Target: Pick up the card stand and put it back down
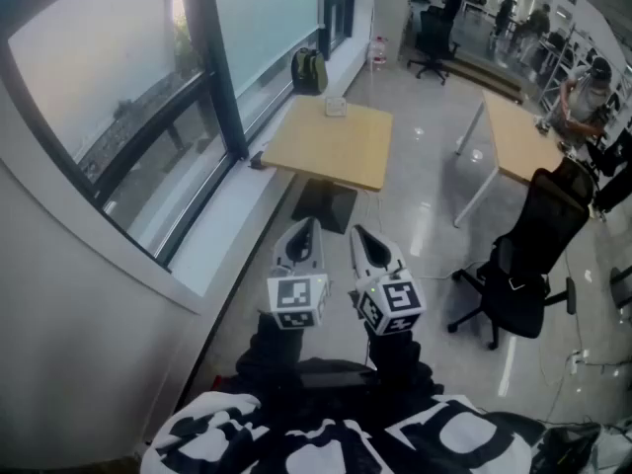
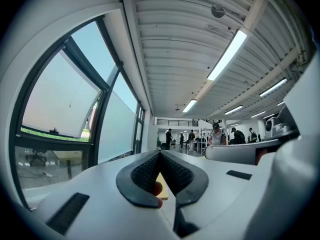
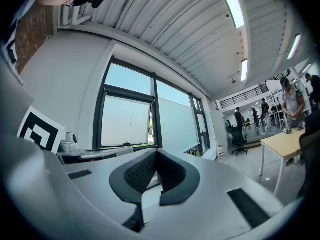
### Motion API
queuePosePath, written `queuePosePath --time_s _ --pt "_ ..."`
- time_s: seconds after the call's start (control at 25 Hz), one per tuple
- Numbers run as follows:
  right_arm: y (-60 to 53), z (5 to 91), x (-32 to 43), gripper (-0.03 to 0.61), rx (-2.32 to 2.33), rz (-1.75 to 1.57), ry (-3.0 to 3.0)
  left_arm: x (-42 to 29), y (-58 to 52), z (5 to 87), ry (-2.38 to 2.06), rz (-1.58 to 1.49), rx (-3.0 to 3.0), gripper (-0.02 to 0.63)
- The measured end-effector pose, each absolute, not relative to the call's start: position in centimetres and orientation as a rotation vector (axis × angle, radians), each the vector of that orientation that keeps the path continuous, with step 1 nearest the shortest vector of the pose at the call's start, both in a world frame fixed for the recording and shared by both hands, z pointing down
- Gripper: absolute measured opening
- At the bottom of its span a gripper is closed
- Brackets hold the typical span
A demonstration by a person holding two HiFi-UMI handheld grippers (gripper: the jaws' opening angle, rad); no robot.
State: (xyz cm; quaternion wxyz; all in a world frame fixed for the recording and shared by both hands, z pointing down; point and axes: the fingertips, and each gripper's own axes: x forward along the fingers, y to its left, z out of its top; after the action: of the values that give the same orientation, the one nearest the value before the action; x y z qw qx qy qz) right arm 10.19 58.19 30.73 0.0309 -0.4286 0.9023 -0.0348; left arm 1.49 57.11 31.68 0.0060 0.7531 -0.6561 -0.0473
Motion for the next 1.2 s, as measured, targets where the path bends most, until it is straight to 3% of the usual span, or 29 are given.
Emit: queuePosePath --time_s 0.52,1.2 --pt "57.6 29.6 12.0 0.017 -1.323 -0.166 2.738 3.5 56.5 30.7 -2.026 -0.120 2.383 0.003" --pt "55.5 34.4 19.3 0.017 -1.287 -0.308 2.711 10.9 54.5 35.1 -2.021 -0.004 2.373 0.003"
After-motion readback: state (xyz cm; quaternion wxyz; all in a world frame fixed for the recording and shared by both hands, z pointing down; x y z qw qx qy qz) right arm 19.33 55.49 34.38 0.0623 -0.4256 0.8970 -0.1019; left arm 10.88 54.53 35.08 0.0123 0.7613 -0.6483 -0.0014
